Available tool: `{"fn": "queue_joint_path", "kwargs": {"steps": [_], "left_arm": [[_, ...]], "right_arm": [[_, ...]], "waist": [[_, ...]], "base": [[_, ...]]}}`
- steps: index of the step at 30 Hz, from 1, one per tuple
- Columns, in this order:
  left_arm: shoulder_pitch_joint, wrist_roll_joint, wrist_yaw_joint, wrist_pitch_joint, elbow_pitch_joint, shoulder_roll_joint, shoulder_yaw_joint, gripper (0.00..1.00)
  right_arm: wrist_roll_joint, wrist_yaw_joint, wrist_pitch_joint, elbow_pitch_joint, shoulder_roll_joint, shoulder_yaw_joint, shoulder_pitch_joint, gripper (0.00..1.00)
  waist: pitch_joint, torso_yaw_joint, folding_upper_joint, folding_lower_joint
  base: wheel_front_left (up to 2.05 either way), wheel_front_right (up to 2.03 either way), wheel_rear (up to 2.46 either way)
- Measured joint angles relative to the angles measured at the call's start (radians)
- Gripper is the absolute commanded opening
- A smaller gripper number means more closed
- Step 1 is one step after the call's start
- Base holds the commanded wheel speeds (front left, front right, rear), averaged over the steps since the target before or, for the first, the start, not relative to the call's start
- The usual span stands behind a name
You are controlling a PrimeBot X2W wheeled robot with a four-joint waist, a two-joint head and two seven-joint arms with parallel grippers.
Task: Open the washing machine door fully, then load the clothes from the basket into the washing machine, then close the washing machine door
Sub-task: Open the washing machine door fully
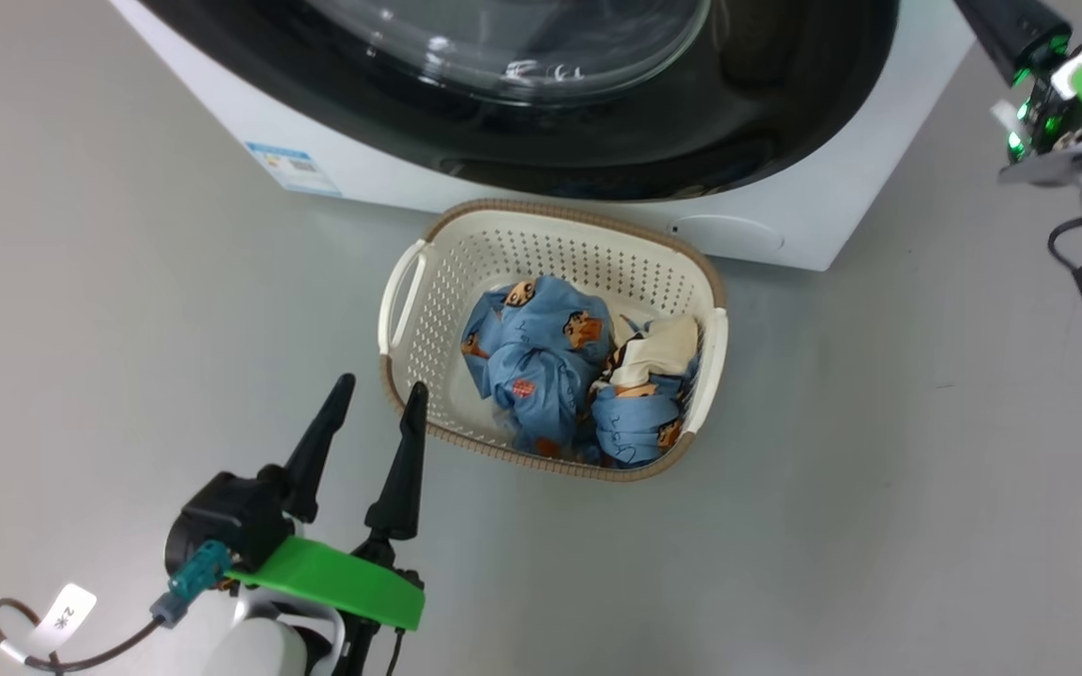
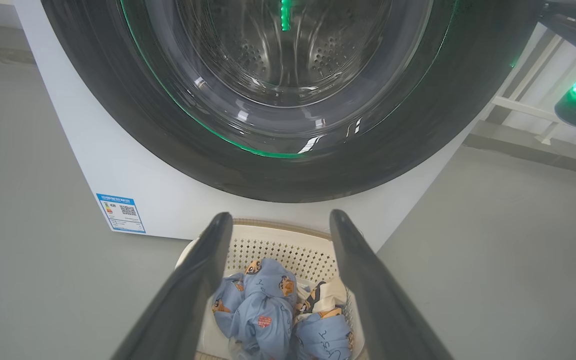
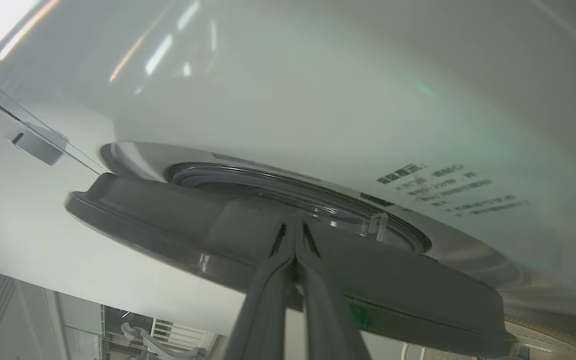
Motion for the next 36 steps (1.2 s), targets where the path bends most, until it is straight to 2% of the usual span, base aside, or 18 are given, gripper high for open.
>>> {"fn": "queue_joint_path", "kwargs": {"steps": [8,18,27,36], "left_arm": [[-0.018,-0.019,0.0,0.0,-0.001,-0.001,-0.025,1.0],[-0.021,-0.027,0.0,0.0,-0.001,-0.002,-0.031,1.0],[-0.019,-0.019,0.0,0.0,0.001,-0.002,-0.022,1.0],[0.03,0.002,0.0,0.0,0.012,-0.002,0.001,1.0]], "right_arm": [[-0.002,0.0,0.046,0.055,0.0,0.012,-0.069,0.0],[-0.005,-0.002,0.079,0.06,0.005,0.026,-0.078,0.0],[-0.03,-0.002,0.11,-0.01,0.014,0.061,0.015,0.0],[-0.026,-0.002,0.162,-0.089,0.051,0.104,0.16,0.0]], "waist": [[0.034,0.028,0.0,0.0001],[0.03,0.038,0.0,0.0],[-0.017,0.022,0.0,0.0],[-0.1,-0.007,0.0,0.0]], "base": [[0.0,0.0,0.0],[0.0,0.0,0.0],[0.0,0.0,0.0],[0.0,0.0,0.0]]}}
